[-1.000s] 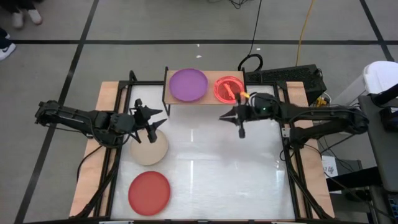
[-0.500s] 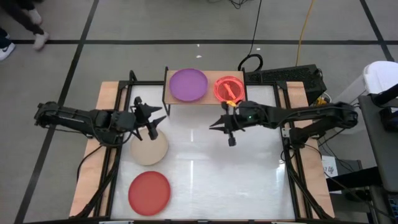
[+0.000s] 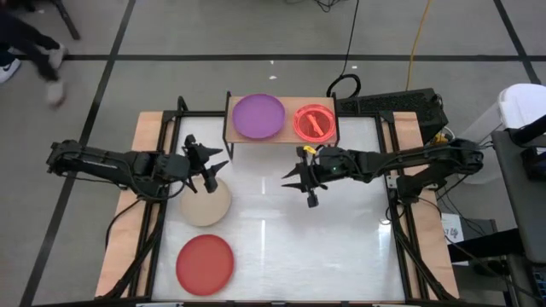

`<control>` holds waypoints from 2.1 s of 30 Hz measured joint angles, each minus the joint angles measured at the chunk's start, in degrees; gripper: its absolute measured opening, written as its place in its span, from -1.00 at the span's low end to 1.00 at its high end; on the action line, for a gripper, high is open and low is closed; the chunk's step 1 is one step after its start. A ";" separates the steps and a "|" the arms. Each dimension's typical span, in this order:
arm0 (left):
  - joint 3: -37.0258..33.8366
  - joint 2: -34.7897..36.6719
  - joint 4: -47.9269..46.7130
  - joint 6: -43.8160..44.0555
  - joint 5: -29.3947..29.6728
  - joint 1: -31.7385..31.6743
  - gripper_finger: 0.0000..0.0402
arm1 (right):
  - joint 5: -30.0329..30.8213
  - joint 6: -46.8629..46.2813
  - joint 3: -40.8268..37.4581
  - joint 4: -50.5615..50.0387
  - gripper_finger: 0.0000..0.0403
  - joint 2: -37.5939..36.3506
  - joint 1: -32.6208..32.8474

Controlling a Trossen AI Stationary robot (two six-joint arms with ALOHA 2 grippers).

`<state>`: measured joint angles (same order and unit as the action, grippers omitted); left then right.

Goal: Place and stack plates onto a shelf
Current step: Stack the large brown plate on top of the other large purple plate on the shelf

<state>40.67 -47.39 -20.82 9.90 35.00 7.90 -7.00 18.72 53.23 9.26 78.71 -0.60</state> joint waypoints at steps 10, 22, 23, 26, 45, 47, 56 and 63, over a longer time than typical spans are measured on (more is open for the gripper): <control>-4.09 1.61 -0.13 5.19 -0.67 0.00 0.02 | 4.28 2.22 0.02 2.42 -0.40 0.35 2.23; -4.05 5.06 -4.31 11.64 -0.64 -0.38 0.02 | 5.83 5.31 10.48 -3.08 -0.39 11.55 3.93; -4.03 5.40 -6.54 13.99 -0.66 -0.62 0.02 | 5.78 5.70 11.63 -3.07 -0.39 13.08 4.13; -4.07 5.39 -13.85 22.05 -1.77 -1.17 0.02 | 5.76 6.45 13.76 -3.66 -0.39 16.67 4.84; -4.05 -18.91 -43.59 56.58 -20.22 -6.01 0.02 | 5.73 7.42 16.57 -3.24 -0.39 22.04 5.97; -4.05 -22.36 -43.58 56.05 -20.43 -7.23 0.02 | 5.72 7.19 16.57 -3.54 -0.39 22.06 5.97; -4.05 -32.09 -42.51 52.89 -24.23 -11.87 0.02 | 5.72 7.06 16.57 -3.52 -0.39 22.04 5.97; -3.84 -33.12 -26.26 45.61 -27.46 -12.39 0.02 | 5.72 7.06 16.57 -3.48 -0.39 22.04 5.97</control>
<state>36.83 -80.51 -47.09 55.51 7.54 -4.48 -1.28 25.78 69.80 5.78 100.75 5.37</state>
